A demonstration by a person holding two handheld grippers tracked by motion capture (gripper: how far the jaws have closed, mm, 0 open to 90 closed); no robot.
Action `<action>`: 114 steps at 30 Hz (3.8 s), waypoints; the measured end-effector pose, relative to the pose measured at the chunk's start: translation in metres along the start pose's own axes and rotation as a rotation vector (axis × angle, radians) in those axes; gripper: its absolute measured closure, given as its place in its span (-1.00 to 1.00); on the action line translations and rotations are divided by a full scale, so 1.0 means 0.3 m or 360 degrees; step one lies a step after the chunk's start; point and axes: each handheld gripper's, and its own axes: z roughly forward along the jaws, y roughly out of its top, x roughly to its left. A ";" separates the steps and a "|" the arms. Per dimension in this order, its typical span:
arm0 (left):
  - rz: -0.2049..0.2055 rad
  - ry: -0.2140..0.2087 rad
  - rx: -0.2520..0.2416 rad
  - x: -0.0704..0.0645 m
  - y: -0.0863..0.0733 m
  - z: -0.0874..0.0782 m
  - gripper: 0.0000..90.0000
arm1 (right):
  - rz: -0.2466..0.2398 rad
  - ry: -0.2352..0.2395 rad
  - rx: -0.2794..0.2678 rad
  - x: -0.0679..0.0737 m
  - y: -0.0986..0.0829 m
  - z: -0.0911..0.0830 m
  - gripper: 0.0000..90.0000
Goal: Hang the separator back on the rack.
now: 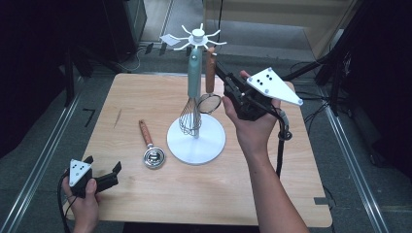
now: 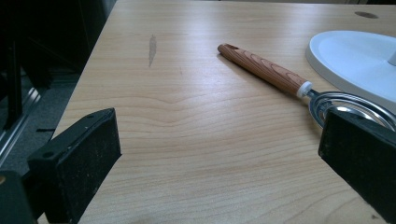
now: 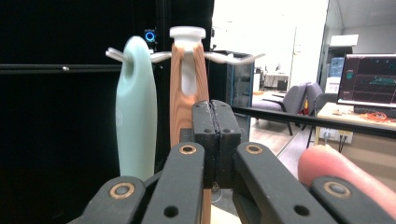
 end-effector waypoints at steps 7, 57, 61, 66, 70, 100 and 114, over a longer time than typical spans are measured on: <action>0.0015 0.0002 0.0003 -0.002 0.000 -0.001 -1.00 | 0.0003 -0.0010 -0.0031 0.002 0.038 0.009 1.00; 0.0014 -0.0009 0.0007 0.000 0.000 -0.003 -1.00 | -0.0090 0.0097 -0.0026 0.112 0.054 0.010 1.00; 0.0017 -0.0010 0.0011 -0.001 0.000 -0.003 -1.00 | -0.0041 0.0043 -0.0018 0.084 0.048 0.008 1.00; 0.0013 -0.0007 0.0005 -0.002 0.000 -0.002 -1.00 | -0.0009 0.0032 -0.0055 0.081 0.076 0.007 1.00; 0.0016 -0.0008 0.0011 -0.001 0.000 -0.003 -1.00 | -0.0020 0.0032 -0.0057 0.096 0.092 0.012 1.00; 0.0009 -0.0018 0.0006 0.000 0.000 -0.002 -1.00 | -0.0078 0.0009 0.0112 0.036 -0.037 -0.044 0.86; 0.0003 -0.0048 0.0041 0.002 0.002 0.003 -1.00 | 0.0005 -0.0058 0.0370 -0.027 -0.301 -0.154 0.43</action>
